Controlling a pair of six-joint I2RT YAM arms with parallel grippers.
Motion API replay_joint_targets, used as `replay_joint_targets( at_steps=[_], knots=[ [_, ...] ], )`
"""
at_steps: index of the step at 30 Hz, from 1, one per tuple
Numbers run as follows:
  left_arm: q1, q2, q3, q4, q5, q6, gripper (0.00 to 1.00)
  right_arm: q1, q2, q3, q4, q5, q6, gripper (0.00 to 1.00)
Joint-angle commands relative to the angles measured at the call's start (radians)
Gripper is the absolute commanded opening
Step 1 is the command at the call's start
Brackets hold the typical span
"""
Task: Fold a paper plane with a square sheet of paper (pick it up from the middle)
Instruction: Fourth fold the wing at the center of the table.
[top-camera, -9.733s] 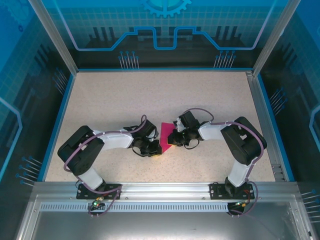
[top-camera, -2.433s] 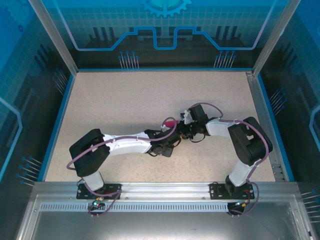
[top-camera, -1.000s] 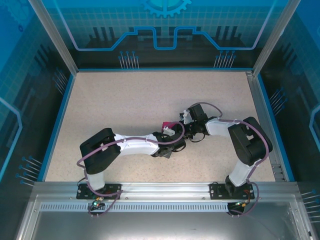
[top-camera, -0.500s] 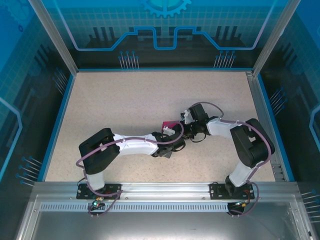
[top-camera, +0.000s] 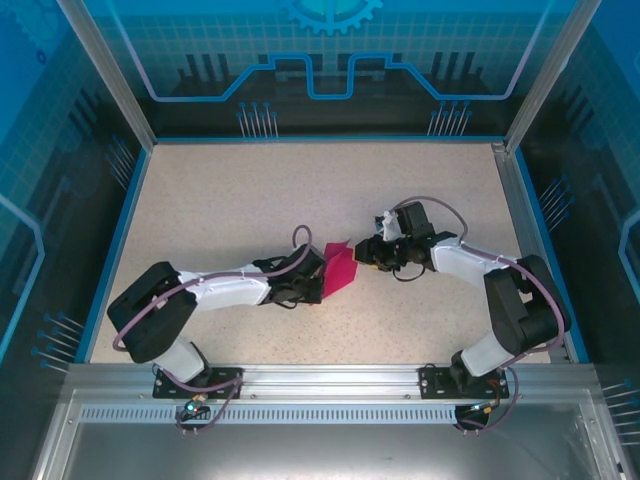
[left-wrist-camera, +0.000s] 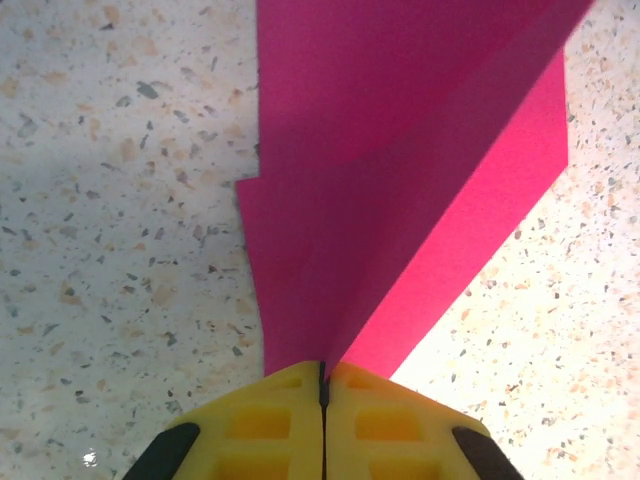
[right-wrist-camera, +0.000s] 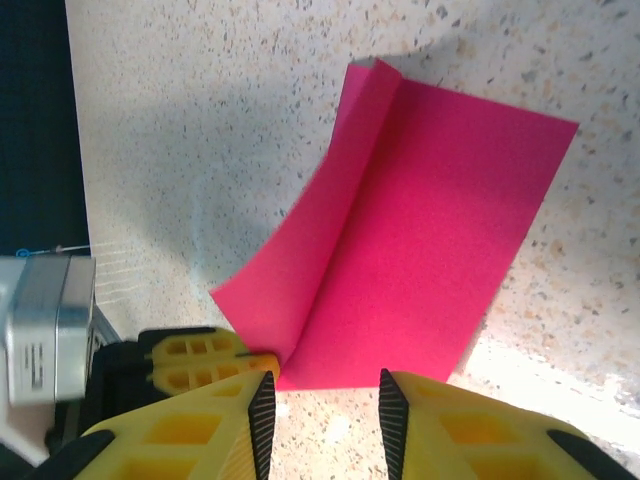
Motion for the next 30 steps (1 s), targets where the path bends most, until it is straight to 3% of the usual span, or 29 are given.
replay_joint_targets(
  at_steps=[1,4,11,21,30],
  knots=[
    [0.052,-0.028,-0.048,0.129,0.174,-0.025,0.08,0.04,0.013,-0.002,0.023,-0.042,-0.011,0.36],
    [0.078,-0.022,-0.055,0.148,0.233,-0.015,0.08,0.086,0.048,0.027,0.022,-0.037,-0.015,0.35],
    [0.085,-0.026,-0.055,0.147,0.227,-0.001,0.12,0.153,0.149,0.083,0.044,0.018,0.035,0.35],
    [0.077,-0.022,-0.026,0.082,0.171,0.052,0.33,0.171,0.195,0.125,0.058,0.026,0.056,0.36],
    [0.021,0.036,0.029,0.044,0.113,0.072,0.29,0.169,0.198,0.124,0.057,0.019,0.055,0.37]
  ],
)
